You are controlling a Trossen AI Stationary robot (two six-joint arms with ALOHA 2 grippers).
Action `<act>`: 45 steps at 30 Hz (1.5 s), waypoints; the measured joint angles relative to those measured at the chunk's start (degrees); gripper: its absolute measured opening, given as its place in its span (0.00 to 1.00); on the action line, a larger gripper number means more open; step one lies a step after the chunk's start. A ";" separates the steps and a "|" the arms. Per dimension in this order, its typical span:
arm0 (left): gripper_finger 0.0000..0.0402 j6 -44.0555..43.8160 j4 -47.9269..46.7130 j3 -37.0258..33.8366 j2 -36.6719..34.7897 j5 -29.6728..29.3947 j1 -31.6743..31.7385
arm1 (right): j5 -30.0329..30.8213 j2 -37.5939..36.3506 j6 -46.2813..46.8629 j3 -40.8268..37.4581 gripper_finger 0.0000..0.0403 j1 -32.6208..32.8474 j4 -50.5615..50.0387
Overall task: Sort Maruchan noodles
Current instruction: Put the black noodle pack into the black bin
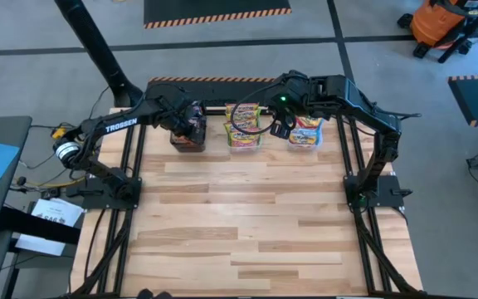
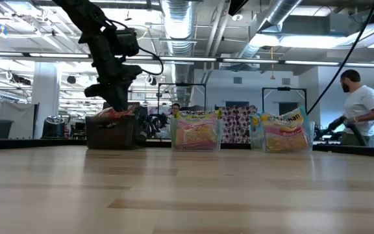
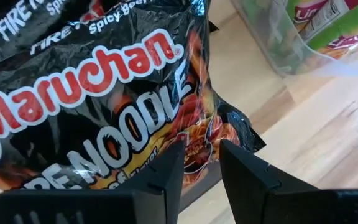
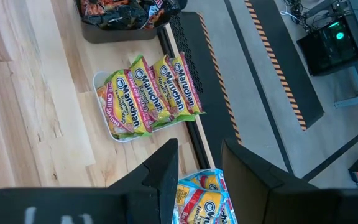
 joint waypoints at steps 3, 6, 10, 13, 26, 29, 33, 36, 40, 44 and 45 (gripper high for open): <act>0.25 0.23 0.18 0.00 0.08 -0.77 0.50 | 0.00 0.02 0.00 0.00 0.36 0.00 0.02; 0.25 1.31 0.73 0.02 1.10 -1.53 0.57 | 0.00 0.00 0.00 0.00 0.36 0.00 0.02; 0.25 1.94 1.11 0.09 3.68 -0.22 0.33 | 0.00 0.00 0.00 0.00 0.36 0.00 0.04; 0.25 1.45 1.15 0.06 5.69 4.79 0.33 | 0.00 0.01 0.02 0.00 0.36 0.00 0.05; 0.25 -2.36 -1.67 -0.33 1.14 8.50 -0.61 | 0.00 0.01 0.02 0.00 0.36 0.00 0.06; 0.25 -2.68 -1.81 -0.33 -0.64 8.94 -0.61 | -0.01 0.01 0.02 0.00 0.36 0.00 0.06; 0.25 -3.17 -1.72 -0.31 -3.40 9.25 -0.66 | 0.00 0.01 0.02 0.00 0.36 0.00 0.06; 0.25 -3.11 -0.49 -0.30 -5.77 8.60 -0.59 | -0.01 0.01 0.03 0.00 0.36 0.00 0.07; 0.25 -2.75 3.62 -0.26 -8.77 2.76 0.11 | 0.00 0.00 0.04 0.00 0.36 0.00 0.07; 0.25 -2.68 7.57 -0.16 -10.32 -3.93 0.84 | 0.00 0.00 0.04 0.00 0.36 0.00 0.11; 0.25 -2.68 7.78 -0.13 -10.22 -4.70 1.21 | 0.00 0.00 0.04 0.00 0.36 0.00 0.10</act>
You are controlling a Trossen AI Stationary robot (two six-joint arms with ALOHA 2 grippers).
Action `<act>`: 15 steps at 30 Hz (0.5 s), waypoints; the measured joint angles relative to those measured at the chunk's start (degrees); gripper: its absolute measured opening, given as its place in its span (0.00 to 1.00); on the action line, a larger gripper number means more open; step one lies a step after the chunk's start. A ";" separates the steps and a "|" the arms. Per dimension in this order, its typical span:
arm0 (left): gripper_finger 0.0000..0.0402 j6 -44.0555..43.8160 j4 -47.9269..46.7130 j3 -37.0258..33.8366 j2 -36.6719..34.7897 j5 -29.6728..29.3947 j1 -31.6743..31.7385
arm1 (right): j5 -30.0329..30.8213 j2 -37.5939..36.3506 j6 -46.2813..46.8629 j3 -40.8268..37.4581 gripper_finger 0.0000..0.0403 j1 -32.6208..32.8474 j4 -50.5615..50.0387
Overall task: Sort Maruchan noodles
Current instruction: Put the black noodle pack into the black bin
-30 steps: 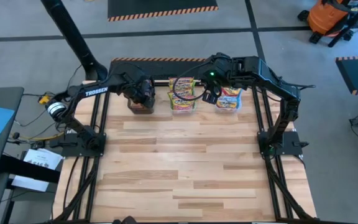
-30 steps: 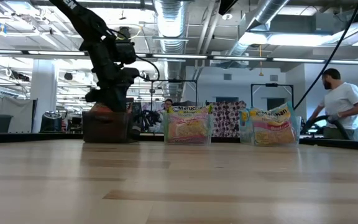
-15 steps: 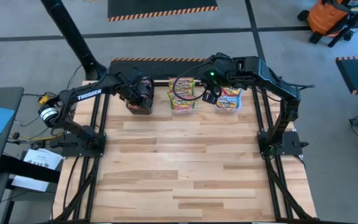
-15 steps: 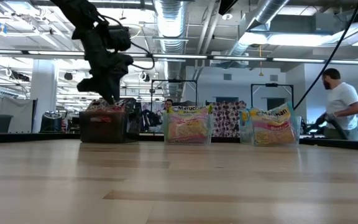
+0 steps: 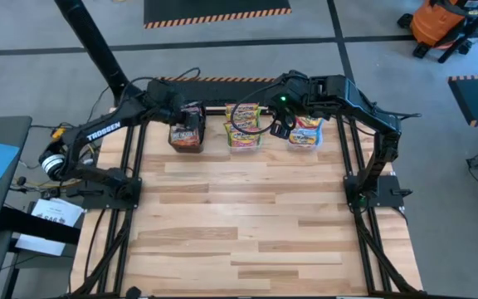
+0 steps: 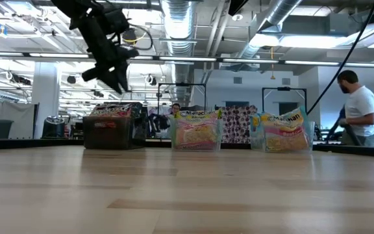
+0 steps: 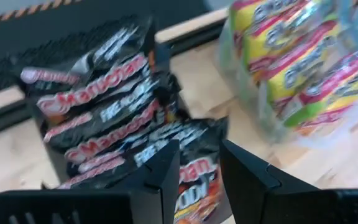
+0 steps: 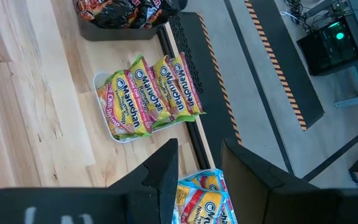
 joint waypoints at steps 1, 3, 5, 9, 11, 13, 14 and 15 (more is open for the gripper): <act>0.25 0.12 -0.46 0.00 0.27 -0.29 0.53 | -0.01 0.00 0.01 0.00 0.36 0.00 0.01; 0.25 0.63 -2.48 0.00 1.57 -0.51 1.34 | 0.00 0.00 0.02 0.00 0.36 0.00 0.01; 0.25 0.63 -5.45 -0.02 3.51 -0.56 2.07 | -0.01 0.01 0.35 0.00 0.36 0.00 0.01; 0.25 0.68 -8.61 -0.02 6.74 1.40 2.22 | 0.00 0.00 0.44 0.00 0.36 0.00 0.01; 0.25 0.68 -8.77 0.00 7.75 2.77 1.68 | -0.01 0.02 0.46 0.00 0.36 0.00 0.00; 0.25 0.68 -8.52 0.07 8.18 3.00 1.00 | 0.00 0.00 0.46 0.00 0.36 -0.07 0.01; 0.25 0.66 -8.50 0.09 8.30 3.00 0.67 | -0.01 0.00 0.46 0.00 0.36 -0.09 0.01; 0.25 0.68 -8.52 0.09 8.34 3.02 0.48 | 0.00 0.00 0.46 0.00 0.36 -0.09 -0.01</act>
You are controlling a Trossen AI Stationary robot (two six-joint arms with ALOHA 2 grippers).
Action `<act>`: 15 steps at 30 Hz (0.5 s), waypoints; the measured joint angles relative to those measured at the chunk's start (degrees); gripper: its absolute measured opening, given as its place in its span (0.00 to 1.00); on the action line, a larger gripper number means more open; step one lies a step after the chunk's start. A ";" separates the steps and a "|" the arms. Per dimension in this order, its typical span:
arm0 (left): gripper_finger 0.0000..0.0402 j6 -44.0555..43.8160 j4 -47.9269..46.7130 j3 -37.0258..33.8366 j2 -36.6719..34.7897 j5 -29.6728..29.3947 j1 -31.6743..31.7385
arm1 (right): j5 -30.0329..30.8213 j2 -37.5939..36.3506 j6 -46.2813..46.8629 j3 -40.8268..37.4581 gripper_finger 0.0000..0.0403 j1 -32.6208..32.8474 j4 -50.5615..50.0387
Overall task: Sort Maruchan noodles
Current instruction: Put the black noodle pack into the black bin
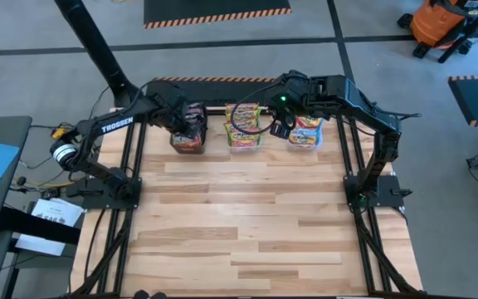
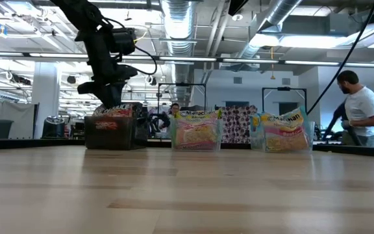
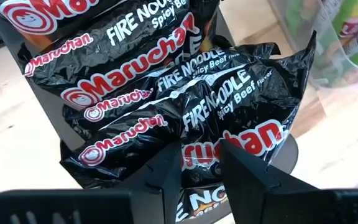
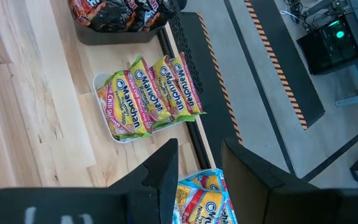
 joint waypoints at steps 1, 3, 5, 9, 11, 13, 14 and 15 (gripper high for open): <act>0.25 0.29 0.00 0.00 0.02 0.05 -0.15 | 0.00 0.00 0.01 0.00 0.36 -0.01 0.01; 0.25 0.78 -0.02 0.00 0.02 0.13 -0.31 | 0.00 0.02 0.02 0.00 0.36 0.00 0.01; 0.25 0.82 -0.04 0.00 0.04 0.11 -0.32 | -0.01 0.00 0.08 0.00 0.36 0.00 -0.01; 0.25 0.85 0.51 -0.01 -0.01 0.13 -0.10 | 0.00 0.00 0.11 0.00 0.36 0.00 0.01; 0.25 0.85 0.98 -0.07 -0.24 0.15 -0.02 | 0.00 0.00 0.11 0.00 0.36 -0.01 -0.01; 0.25 0.85 0.65 0.44 -0.24 0.15 -0.02 | 0.00 0.01 0.11 0.00 0.36 0.00 -0.01; 0.25 0.89 0.14 1.02 -0.24 0.16 -0.02 | 0.00 0.02 0.11 0.00 0.36 0.00 -0.03; 0.25 1.09 -0.20 1.74 -0.24 0.17 -0.02 | 0.00 0.01 0.10 0.00 0.36 -0.02 -0.03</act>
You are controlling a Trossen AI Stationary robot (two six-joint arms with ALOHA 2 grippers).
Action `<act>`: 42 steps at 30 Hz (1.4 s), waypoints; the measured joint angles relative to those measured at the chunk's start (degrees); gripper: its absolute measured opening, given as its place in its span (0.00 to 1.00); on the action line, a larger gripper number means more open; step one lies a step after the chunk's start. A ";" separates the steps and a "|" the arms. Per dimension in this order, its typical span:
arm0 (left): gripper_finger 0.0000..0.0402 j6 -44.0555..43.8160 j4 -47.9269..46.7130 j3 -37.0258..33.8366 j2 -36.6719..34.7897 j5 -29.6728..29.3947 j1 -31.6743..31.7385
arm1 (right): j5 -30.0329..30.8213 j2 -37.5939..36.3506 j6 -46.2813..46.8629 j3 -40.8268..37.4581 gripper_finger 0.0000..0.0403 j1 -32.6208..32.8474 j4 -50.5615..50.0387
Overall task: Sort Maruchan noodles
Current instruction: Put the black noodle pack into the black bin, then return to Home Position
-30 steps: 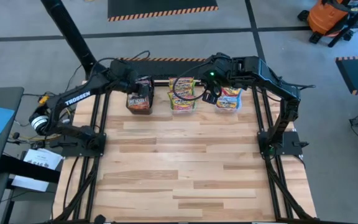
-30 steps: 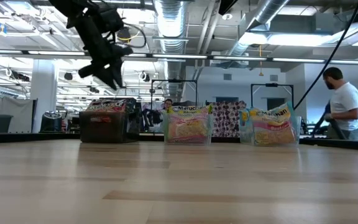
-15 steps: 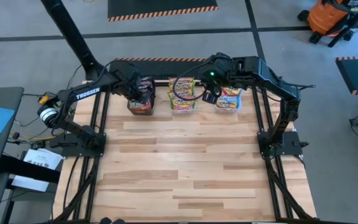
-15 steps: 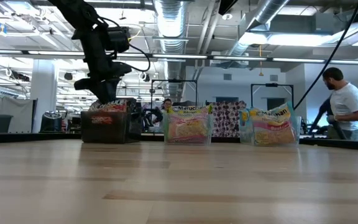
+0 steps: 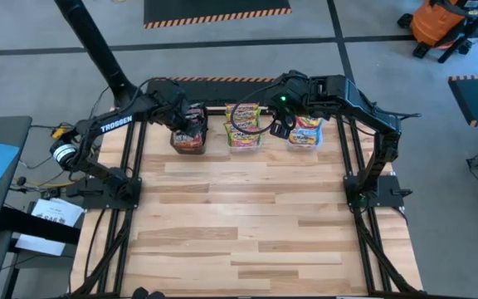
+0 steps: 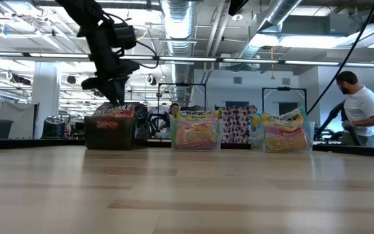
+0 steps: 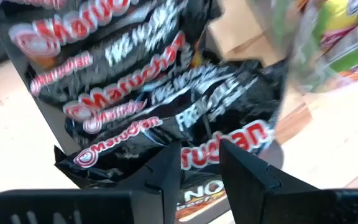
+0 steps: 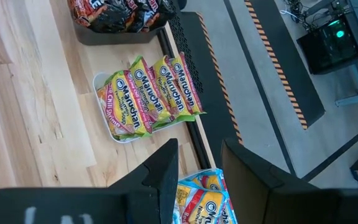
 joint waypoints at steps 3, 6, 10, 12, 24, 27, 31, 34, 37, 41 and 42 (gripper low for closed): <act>0.25 0.83 -1.19 2.22 0.00 0.00 0.00 | 0.00 -0.01 -0.01 0.00 0.36 0.17 -0.01; 0.25 0.79 -3.53 5.12 -0.02 0.01 0.00 | 0.00 -0.01 -0.01 0.00 0.36 0.74 -0.24; 0.25 0.78 -6.61 9.01 -0.04 0.03 -0.61 | -0.58 -0.79 0.14 -0.01 0.36 1.35 -0.45; 0.25 0.77 -6.65 10.18 -0.37 0.28 -1.54 | -3.03 -1.79 0.97 0.02 0.36 1.18 -0.58; 0.25 0.79 -5.50 10.39 -11.89 -0.47 -14.54 | -16.26 -14.43 6.48 -4.64 0.36 -4.88 1.78; 0.25 1.12 -4.98 10.16 -15.55 -4.28 -18.71 | -16.34 -19.75 7.00 -12.19 0.36 -4.57 7.53; 0.25 0.29 3.53 3.79 -21.53 -4.14 -22.84 | -16.48 -27.59 7.11 -25.97 0.36 -3.61 18.34; 0.25 -0.69 11.30 -3.56 -26.20 -3.02 -25.17 | -16.52 -32.56 7.37 -35.84 0.36 -3.63 24.76; 0.25 -1.86 17.49 -11.09 -30.83 -0.58 -27.47 | -16.50 -37.11 8.00 -44.00 0.36 -3.68 28.03; 0.25 -2.79 25.36 -21.18 -37.05 0.13 -31.31 | -16.50 -42.38 11.58 -54.10 0.36 -2.94 34.78; 0.25 -3.57 27.28 -23.69 -38.76 -0.10 -32.31 | -16.50 -43.74 11.88 -56.62 0.36 -2.63 36.94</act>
